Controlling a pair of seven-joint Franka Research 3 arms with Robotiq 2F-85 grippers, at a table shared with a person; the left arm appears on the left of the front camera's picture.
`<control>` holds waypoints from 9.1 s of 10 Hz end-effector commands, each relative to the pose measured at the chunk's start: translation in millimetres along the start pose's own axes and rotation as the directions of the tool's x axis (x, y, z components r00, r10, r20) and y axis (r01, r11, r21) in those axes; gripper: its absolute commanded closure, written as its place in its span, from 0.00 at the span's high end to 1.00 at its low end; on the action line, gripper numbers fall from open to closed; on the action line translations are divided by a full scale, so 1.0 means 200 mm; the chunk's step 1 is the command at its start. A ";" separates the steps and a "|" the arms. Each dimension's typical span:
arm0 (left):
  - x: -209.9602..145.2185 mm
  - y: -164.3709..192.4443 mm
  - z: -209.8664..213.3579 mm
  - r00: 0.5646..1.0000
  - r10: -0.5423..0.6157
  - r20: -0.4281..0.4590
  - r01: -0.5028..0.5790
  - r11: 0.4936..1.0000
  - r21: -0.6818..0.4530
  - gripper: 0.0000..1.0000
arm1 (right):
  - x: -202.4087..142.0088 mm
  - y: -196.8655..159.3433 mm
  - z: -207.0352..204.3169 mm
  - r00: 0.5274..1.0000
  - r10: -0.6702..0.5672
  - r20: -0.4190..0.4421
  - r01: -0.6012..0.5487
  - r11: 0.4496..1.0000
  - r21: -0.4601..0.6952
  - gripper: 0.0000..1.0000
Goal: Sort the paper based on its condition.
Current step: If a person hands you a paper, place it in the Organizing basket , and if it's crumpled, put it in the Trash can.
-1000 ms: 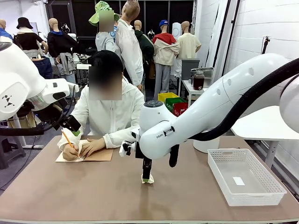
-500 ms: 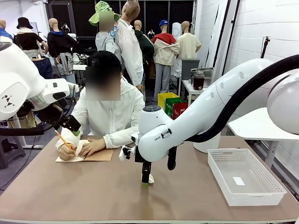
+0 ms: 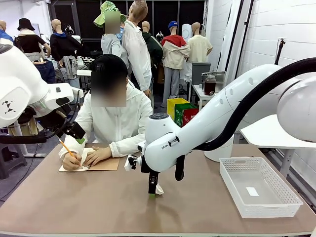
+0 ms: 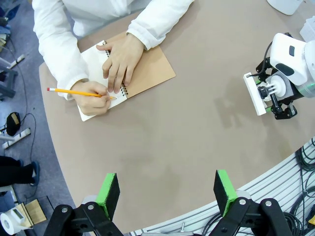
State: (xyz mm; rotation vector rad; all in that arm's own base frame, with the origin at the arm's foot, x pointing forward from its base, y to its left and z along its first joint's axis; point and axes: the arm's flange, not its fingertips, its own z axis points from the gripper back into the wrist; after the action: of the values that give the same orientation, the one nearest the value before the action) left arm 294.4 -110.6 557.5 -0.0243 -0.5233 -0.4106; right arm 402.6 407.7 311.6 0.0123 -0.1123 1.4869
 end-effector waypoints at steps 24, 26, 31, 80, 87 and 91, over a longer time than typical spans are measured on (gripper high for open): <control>0.00 0.00 0.00 1.000 0.000 0.001 0.000 1.000 -0.001 1.00 | -0.48 -0.68 1.09 0.903 -0.429 -0.037 0.379 0.833 -0.402 0.00; 0.00 0.00 0.00 1.000 0.000 0.001 0.000 1.000 -0.001 1.00 | -0.52 -0.66 1.11 0.922 -0.388 0.000 0.358 0.850 -0.386 0.00; 0.00 0.00 0.00 1.000 0.000 0.001 0.000 1.000 -0.001 1.00 | -0.55 -0.71 1.09 0.908 -0.419 -0.019 0.373 0.827 -0.422 0.00; 0.00 0.00 0.00 1.000 0.000 0.001 0.000 1.000 -0.001 1.00 | -1.21 -1.24 0.72 0.812 -0.575 -0.100 0.453 0.729 -0.512 1.00; 0.00 0.00 0.00 1.000 0.000 0.001 0.000 1.000 -0.001 1.00 | -1.02 -0.89 1.03 0.839 -0.504 0.207 0.544 0.790 -0.283 1.00; 0.00 0.00 0.00 1.000 0.000 0.001 0.000 1.000 -0.001 1.00 | -1.01 -0.53 1.08 0.802 -0.400 0.444 0.512 0.843 -0.164 1.00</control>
State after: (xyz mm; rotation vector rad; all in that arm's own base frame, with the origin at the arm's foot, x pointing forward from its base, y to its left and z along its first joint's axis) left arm 294.4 -110.5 557.6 -0.0242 -0.5238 -0.4101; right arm 500.5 195.1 526.7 0.0370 -0.5657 0.9011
